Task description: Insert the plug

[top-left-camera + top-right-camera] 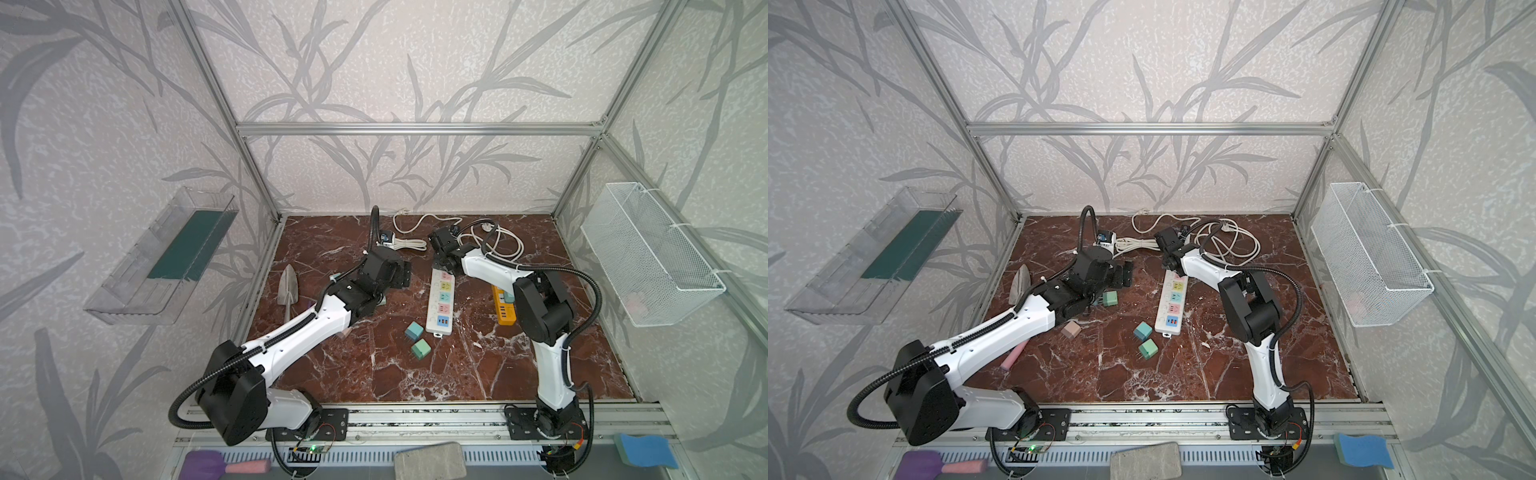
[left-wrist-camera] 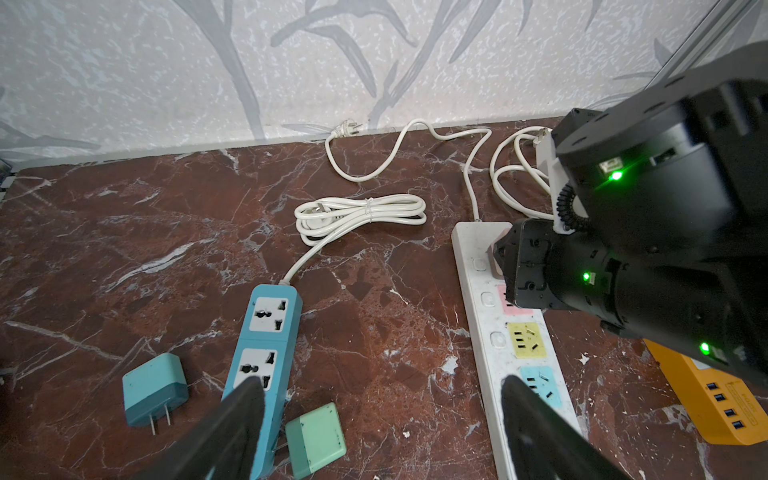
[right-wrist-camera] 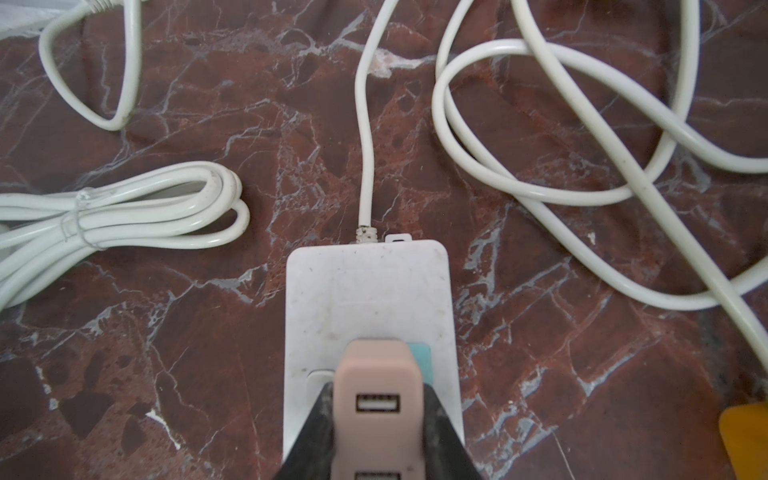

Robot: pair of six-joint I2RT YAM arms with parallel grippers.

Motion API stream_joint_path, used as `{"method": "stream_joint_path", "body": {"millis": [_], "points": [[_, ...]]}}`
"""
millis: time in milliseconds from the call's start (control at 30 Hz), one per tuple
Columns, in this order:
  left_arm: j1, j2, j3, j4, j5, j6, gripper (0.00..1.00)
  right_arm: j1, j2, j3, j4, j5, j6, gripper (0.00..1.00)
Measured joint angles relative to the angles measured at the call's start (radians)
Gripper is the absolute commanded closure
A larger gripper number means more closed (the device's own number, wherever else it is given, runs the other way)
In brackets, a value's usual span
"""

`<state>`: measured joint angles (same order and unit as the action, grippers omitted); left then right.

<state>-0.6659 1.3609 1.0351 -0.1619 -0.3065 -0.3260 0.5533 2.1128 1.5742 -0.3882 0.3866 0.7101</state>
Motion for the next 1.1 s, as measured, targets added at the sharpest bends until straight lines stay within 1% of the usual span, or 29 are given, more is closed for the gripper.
{"method": "stream_joint_path", "body": {"millis": [200,367,533,600,667,767,833,1000,1100], "points": [[0.001,-0.002,0.000,0.000,0.006,-0.001,0.12,0.006,0.003,0.002,-0.002,0.015,0.014,1.00],[0.003,-0.011,0.000,0.000,0.017,-0.001,0.12,0.011,0.034,0.061,-0.066,0.038,0.004,1.00],[0.004,-0.019,-0.001,0.001,0.023,-0.001,0.12,0.008,0.008,0.010,-0.026,0.027,-0.008,1.00],[0.004,-0.022,-0.002,0.002,0.028,-0.001,0.12,0.005,-0.007,-0.013,-0.010,0.014,-0.018,0.92],[0.005,-0.024,-0.003,0.002,0.034,-0.002,0.12,0.002,-0.016,-0.019,-0.002,-0.004,-0.031,0.82],[0.006,-0.032,-0.004,0.003,0.045,-0.005,0.12,-0.010,-0.019,-0.013,-0.009,-0.037,-0.069,0.67],[0.007,-0.040,-0.007,0.012,0.047,-0.005,0.12,-0.018,-0.019,0.003,-0.032,-0.071,-0.091,0.59],[0.008,-0.064,-0.026,0.029,0.037,-0.008,0.12,-0.031,-0.019,0.019,-0.102,-0.155,-0.144,0.44],[0.008,-0.074,-0.041,0.042,0.027,-0.009,0.12,-0.032,-0.021,0.037,-0.134,-0.180,-0.171,0.42]]}}
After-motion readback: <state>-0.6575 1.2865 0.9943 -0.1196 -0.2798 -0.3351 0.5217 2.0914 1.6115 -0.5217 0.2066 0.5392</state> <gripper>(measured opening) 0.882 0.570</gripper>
